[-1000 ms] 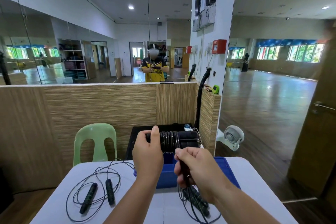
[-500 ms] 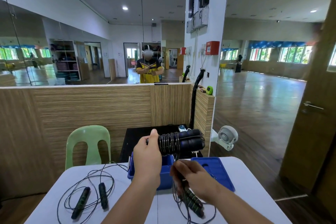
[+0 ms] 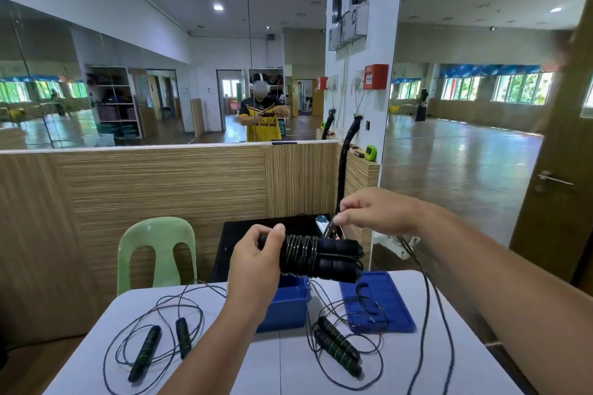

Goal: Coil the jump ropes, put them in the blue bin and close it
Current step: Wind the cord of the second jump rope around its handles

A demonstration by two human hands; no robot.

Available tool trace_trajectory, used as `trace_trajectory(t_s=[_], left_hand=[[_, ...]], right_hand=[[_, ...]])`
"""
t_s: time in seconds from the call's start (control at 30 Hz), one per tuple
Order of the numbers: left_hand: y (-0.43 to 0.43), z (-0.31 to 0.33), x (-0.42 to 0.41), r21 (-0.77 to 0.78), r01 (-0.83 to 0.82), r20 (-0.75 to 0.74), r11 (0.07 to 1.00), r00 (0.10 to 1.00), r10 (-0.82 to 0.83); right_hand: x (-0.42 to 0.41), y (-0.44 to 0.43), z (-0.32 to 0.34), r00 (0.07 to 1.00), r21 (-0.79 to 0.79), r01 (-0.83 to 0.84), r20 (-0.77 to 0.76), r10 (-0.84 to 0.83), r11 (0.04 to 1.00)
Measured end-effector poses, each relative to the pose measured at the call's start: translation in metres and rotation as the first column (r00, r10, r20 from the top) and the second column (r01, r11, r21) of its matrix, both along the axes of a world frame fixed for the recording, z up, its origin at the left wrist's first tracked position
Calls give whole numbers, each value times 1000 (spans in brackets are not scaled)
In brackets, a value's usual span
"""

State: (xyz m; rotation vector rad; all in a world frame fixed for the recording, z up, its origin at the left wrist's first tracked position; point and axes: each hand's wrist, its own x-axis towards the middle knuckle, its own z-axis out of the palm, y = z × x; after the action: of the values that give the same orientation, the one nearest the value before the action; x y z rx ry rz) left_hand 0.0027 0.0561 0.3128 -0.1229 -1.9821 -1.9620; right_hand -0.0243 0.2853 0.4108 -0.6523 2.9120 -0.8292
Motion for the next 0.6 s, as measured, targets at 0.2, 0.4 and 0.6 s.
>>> trace_trajectory(t_s=[0.2, 0.4, 0.6], left_hand=[[-2, -4, -6, -122, -144, -70, 982, 988, 136], [2, -7, -12, -137, -264, -73, 955, 964, 256], [14, -6, -17, -79, -282, -77, 956, 958, 276]], right_hand=[[15, -24, -1, 976, -363, 129, 214, -52, 923], [50, -55, -36, 938, -631, 256, 346, -29, 732], [71, -85, -102, 948, -827, 309, 310, -78, 469]])
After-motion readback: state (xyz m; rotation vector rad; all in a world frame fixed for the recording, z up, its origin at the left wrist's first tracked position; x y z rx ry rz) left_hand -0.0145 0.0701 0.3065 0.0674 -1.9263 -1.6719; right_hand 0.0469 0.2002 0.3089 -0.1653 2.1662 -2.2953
